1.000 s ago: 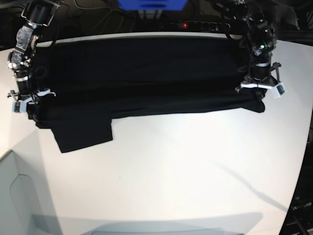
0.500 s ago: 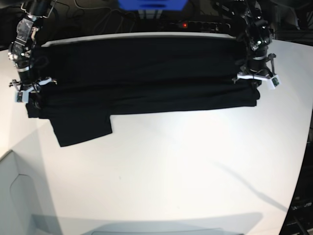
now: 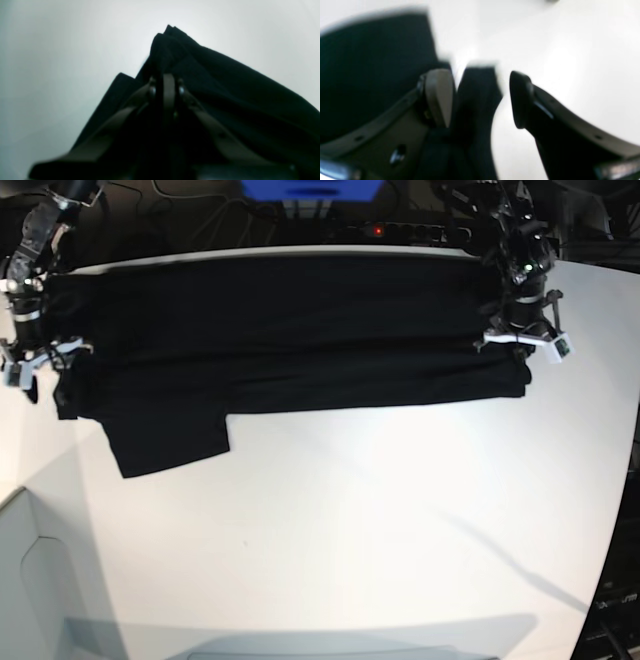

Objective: Fold the T-shirt properly
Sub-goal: 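Regrasp the shirt edge with the right gripper and fold it over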

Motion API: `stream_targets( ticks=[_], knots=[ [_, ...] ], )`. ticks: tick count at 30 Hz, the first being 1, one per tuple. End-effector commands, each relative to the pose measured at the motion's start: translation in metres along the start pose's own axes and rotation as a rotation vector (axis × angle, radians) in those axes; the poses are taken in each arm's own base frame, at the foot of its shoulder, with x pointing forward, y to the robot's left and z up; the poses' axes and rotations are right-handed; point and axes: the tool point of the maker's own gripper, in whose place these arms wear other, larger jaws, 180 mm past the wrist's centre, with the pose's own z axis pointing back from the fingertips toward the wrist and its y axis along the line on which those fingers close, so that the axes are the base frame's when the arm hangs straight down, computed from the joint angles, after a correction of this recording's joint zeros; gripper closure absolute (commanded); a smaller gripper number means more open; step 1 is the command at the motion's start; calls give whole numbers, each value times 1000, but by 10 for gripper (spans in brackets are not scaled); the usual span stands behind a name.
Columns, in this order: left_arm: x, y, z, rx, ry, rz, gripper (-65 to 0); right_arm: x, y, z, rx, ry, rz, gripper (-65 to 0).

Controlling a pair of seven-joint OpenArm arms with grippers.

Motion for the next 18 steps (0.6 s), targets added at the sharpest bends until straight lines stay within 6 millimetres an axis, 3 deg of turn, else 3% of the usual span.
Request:
stream_targets(
  ticks=[1,5,8,13,18],
  knots=[
    [14,1,1,1,-48,-7,0,23,6,-2,40,-72,15,-373],
    [15,0,2,0,-50,-7,0,47,38,-22,154,-112,33,-373],
    [16,0,2,-1,-53,-8,0,39,59,-52,216,-10,32,-373],
    [18,-2,3,-4,-58,-9,0,25,74,-91,268,91,-23,-373],
    [18,-2,3,-4,-58,-9,0,-7,81,-100,301,185,-58,-373]
  ],
)
